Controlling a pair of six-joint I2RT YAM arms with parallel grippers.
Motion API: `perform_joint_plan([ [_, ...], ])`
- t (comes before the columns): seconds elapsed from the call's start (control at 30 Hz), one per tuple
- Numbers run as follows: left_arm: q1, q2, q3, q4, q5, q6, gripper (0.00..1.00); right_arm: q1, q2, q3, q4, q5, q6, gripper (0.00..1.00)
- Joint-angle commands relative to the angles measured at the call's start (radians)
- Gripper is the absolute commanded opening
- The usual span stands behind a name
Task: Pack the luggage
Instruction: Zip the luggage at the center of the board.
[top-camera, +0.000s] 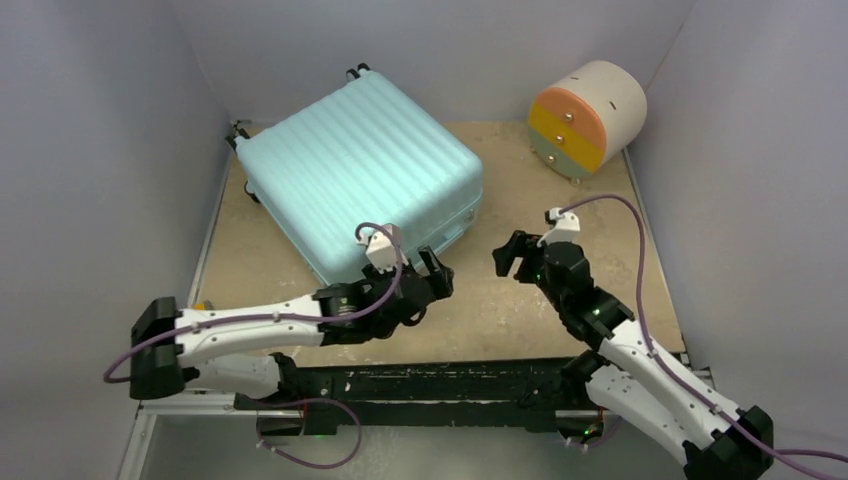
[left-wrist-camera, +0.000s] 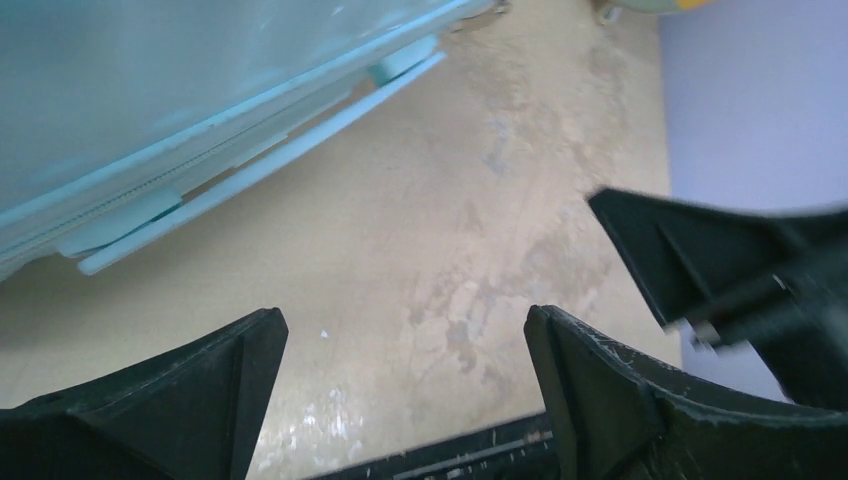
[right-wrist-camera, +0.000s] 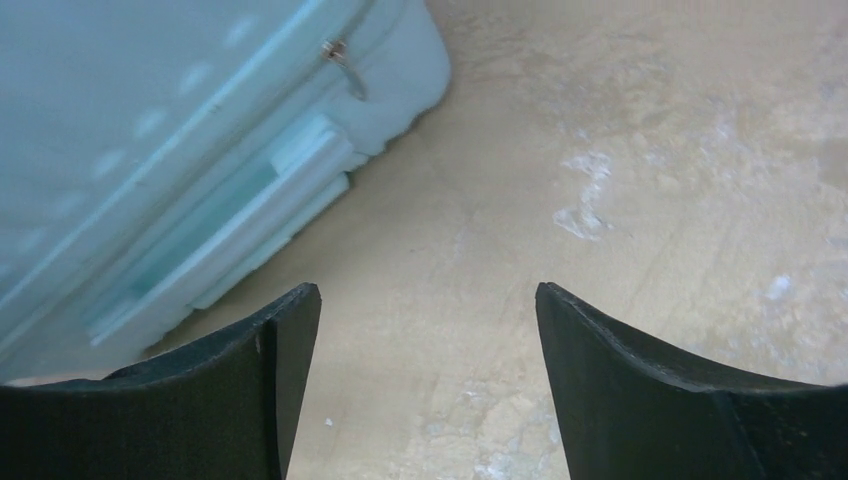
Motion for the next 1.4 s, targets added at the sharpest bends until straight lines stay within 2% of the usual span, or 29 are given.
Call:
perform_joint_plan([
  [0.0, -0.032, -0.167, 0.141, -0.141, -0.078, 0.236, 0.99, -0.099, 0.093, 0.187, 0.124, -0.267, -0.062, 0.85],
  [0.1, -0.027, -0.242, 0.243, -0.262, -0.179, 0.371, 1.0, -0.162, 0.207, 0.336, 0.17, -0.4, -0.058, 0.9],
  [0.17, 0.024, -0.283, 0.292, -0.334, -0.221, 0.421, 1.0, -0.171, 0.294, 0.445, 0.176, -0.437, -0.073, 0.92],
  [0.37, 0.286, -0.378, 0.345, -0.394, -0.12, 0.565, 1.0, -0.192, 0.599, 0.792, 0.118, -0.489, -0.149, 0.93],
  [0.4, 0.488, -0.359, 0.351, -0.415, 0.043, 0.613, 1.0, -0.215, 0.761, 0.962, 0.074, -0.51, -0.177, 0.94],
  [0.53, 0.738, -0.353, 0.36, -0.42, 0.272, 0.627, 1.0, -0.262, 0.918, 1.108, 0.026, -0.614, -0.18, 0.94],
  [0.63, 0.89, -0.371, 0.372, -0.464, 0.39, 0.63, 1.0, -0.277, 1.004, 1.185, 0.015, -0.694, -0.173, 0.95],
  [0.8, 1.038, -0.389, 0.262, -0.434, 0.571, 0.59, 1.0, -0.285, 1.158, 1.332, -0.051, -0.803, -0.191, 0.96],
  [0.93, 1.118, -0.39, 0.185, -0.352, 0.678, 0.584, 1.0, -0.294, 1.185, 1.31, -0.041, -0.843, -0.19, 0.95],
  [1.1, 1.224, -0.332, 0.141, -0.277, 0.817, 0.617, 1.0, -0.293, 1.173, 1.206, -0.021, -0.876, -0.194, 0.92],
  [1.23, 1.297, -0.273, 0.1, -0.178, 0.966, 0.674, 1.0, -0.293, 1.145, 1.127, 0.006, -0.912, -0.172, 0.86],
  [1.37, 1.299, -0.179, 0.107, -0.111, 1.111, 0.758, 0.98, -0.293, 1.09, 1.02, 0.03, -0.923, -0.153, 0.77],
])
